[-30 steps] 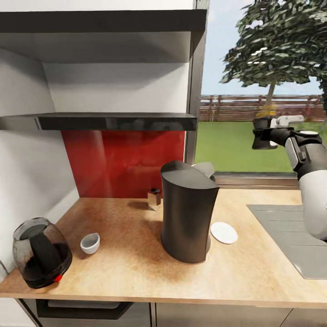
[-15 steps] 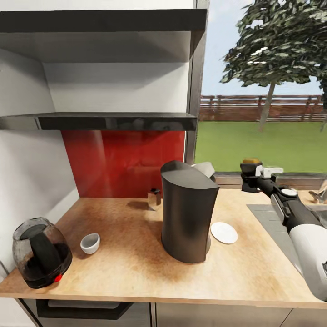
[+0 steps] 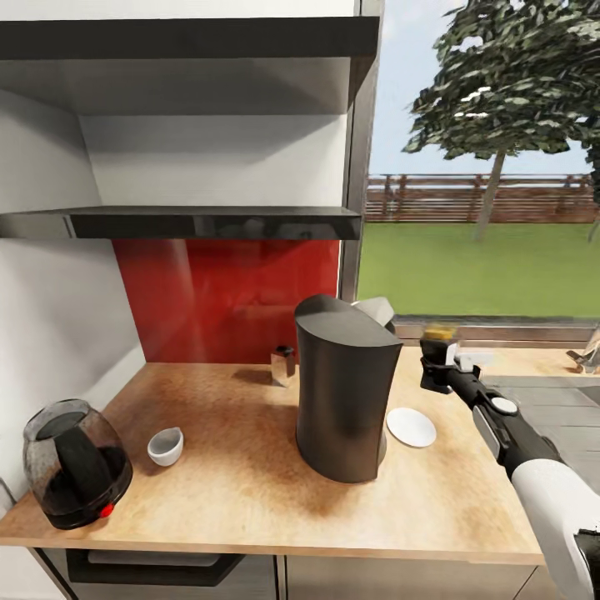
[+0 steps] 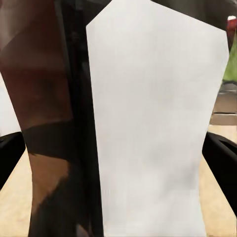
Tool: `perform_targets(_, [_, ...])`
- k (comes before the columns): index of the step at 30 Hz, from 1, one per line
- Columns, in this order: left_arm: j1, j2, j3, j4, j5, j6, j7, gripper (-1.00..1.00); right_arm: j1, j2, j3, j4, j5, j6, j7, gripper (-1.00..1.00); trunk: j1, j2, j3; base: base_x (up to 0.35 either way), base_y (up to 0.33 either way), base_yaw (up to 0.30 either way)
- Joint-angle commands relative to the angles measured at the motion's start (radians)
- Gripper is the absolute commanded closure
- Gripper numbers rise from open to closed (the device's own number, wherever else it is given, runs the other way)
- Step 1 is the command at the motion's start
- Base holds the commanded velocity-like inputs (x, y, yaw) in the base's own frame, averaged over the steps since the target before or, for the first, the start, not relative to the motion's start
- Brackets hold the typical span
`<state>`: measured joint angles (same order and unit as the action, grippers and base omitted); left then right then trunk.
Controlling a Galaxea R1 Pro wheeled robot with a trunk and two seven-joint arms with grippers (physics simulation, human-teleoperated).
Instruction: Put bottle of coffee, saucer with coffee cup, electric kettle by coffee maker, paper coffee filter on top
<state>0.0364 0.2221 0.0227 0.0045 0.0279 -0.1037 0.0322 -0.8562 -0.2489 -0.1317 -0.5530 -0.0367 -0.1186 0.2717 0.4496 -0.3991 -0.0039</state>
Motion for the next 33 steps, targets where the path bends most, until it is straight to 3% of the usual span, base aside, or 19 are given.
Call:
perform_targets(1, [0.0,0.0,0.002,0.0,0.003,-0.004,0.001,-1.0,0.003,0.005,-0.006,0.015,-0.006,-0.034,0.008,1.0,0.0,-0.001,0.0,0.0,0.0,0.0])
perform_targets(3, [0.0,-0.001,0.002,0.0,0.003,-0.004,0.0,-1.0,0.01,0.011,-0.006,0.061,-0.006,-0.118,0.008,1.0,0.0,-0.001,0.0,0.0,0.0,0.0])
perform_targets(5, [0.0,-0.001,0.002,-0.001,0.003,-0.004,0.0,-1.0,0.013,0.013,-0.006,0.102,-0.006,-0.149,0.008,1.0,0.0,-0.001,0.0,0.0,0.0,0.0])
perform_targets(14, [-0.005,-0.004,0.003,-0.026,0.004,-0.002,0.001,-1.0,0.018,0.016,-0.006,0.224,-0.006,-0.207,0.007,1.0,0.0,-0.001,0.0,-0.022,0.0,0.0])
perform_targets(23, [-0.004,-0.003,0.007,-0.037,0.013,-0.002,0.003,-1.0,0.019,0.017,-0.006,0.271,-0.006,-0.228,0.009,1.0,0.0,-0.001,0.0,-0.109,-0.008,0.0])
perform_targets(33, [-0.004,-0.003,0.011,-0.037,0.015,-0.002,0.003,-1.0,0.019,0.053,-0.006,0.321,-0.002,-0.229,0.012,1.0,0.0,-0.001,0.0,-0.257,0.0,0.0])
